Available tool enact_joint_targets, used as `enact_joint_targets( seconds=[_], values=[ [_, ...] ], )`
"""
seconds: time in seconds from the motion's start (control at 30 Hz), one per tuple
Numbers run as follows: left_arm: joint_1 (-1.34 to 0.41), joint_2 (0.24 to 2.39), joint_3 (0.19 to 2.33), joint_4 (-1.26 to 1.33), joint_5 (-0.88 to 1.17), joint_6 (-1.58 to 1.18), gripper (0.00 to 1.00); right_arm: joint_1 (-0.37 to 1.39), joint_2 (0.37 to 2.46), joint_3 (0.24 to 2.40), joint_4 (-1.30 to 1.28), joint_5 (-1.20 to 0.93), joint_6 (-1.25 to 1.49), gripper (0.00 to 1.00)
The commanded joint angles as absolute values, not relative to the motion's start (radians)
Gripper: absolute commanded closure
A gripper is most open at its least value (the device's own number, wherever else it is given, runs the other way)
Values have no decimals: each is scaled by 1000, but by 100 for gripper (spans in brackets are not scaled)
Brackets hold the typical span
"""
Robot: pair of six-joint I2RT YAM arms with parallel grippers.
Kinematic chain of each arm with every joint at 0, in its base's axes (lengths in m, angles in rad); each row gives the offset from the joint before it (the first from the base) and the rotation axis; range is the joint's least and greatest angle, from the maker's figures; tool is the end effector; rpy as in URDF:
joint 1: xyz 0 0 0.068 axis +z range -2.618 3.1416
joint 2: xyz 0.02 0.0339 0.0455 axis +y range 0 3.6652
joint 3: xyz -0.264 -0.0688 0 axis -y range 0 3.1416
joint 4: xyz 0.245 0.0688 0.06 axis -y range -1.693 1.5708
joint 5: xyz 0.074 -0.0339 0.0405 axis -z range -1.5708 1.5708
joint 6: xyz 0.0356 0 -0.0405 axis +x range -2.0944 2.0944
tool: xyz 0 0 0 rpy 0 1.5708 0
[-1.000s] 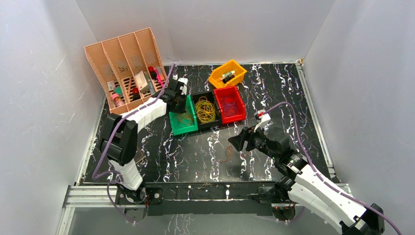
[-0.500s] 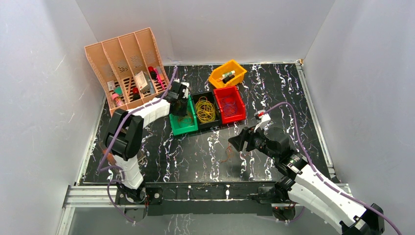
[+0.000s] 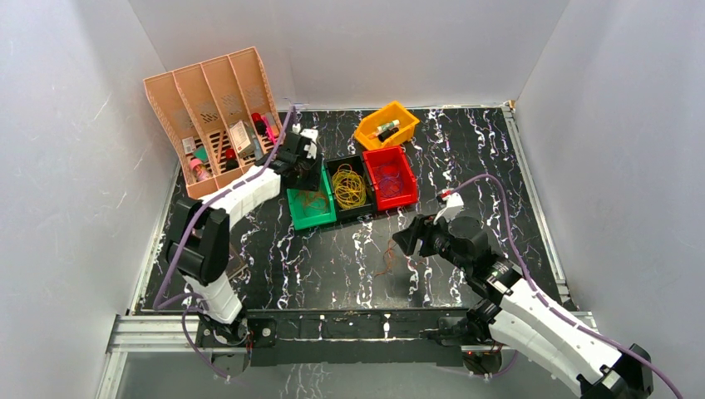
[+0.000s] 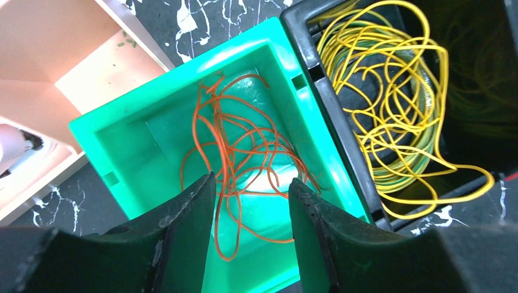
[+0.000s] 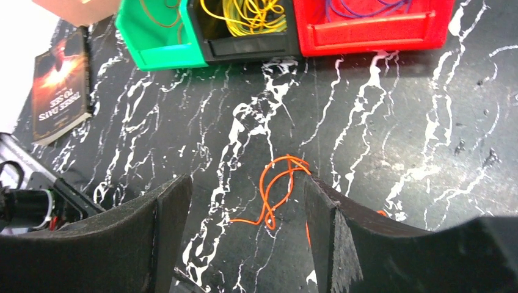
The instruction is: Untangle the cables
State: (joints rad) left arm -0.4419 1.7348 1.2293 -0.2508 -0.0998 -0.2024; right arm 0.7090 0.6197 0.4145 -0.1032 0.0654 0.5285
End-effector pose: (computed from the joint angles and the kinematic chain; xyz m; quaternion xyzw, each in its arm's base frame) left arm 0.3505 -0.1619 0.2327 0.0899 0.9129 -0.0818 0.3897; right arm 0.1241 0.1034 0.2424 -0.0535 0.8053 0.3206 0.4958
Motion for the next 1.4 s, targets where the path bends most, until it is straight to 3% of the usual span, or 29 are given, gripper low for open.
enact_joint_targets(
  seconds=[0.0, 0.37, 0.53, 0.77, 1.13, 1.37],
  values=[
    [-438, 1624, 1273, -292, -95, -194, 52, 711, 641, 438, -130, 136, 559, 24],
    [-439, 1482, 1256, -341, -65, -154, 39, 710, 671, 489, -198, 208, 589, 23],
    [-449, 1400, 1213, -352, 50, -192, 38, 711, 709, 524, -323, 300, 651, 24],
    [-658, 1329, 1103, -286, 41, -328, 39, 710, 765, 527, -380, 335, 727, 26],
    [-931, 1486, 1031, -64, 81, -506, 43, 710, 569, 460, -357, 410, 785, 26],
    [-994, 1611, 1021, 24, 93, -567, 47, 710, 497, 453, -400, 431, 798, 26]
  ],
)
